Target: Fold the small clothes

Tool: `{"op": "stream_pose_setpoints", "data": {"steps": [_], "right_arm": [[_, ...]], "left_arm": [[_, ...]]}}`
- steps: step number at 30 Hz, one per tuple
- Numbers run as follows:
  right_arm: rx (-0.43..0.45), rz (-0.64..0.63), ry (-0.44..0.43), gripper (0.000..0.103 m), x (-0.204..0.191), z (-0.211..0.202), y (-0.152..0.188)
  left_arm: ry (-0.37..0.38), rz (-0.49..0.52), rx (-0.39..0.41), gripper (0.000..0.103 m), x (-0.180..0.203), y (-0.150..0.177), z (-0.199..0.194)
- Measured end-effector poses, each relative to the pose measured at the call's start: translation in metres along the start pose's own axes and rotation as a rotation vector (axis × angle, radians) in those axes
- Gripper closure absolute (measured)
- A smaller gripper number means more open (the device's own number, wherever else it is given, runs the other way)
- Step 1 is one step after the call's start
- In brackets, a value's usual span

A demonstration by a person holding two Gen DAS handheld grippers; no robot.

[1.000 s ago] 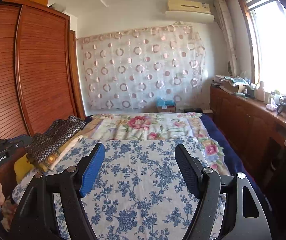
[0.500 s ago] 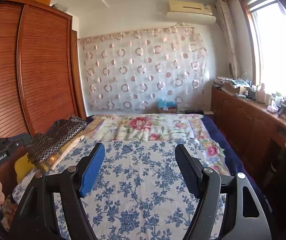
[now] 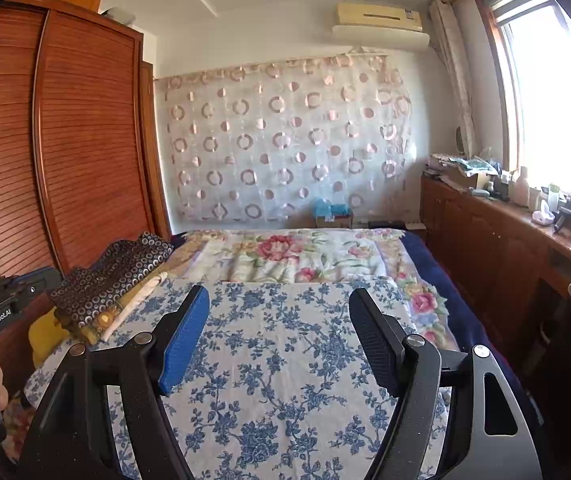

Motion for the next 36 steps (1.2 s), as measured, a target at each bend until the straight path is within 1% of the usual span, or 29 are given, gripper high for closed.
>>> {"op": "stream_pose_setpoints", "data": {"steps": [36], "right_arm": [[0.008,-0.002,0.003,0.029,0.0015,-0.0006,-0.0012]], "left_arm": [[0.001,0.0,0.006,0.098,-0.0004,-0.0009,-0.0023]]}}
Point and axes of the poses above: each gripper's, at about its wrist camera, not at the fingertips, and z roughly the way its jaws point, x to its right, y to its underside, the point moved 1 cm from there along z, roughly the way its jaws point, and after that the axes turned 13 degrees about -y, right-handed, at the moved point
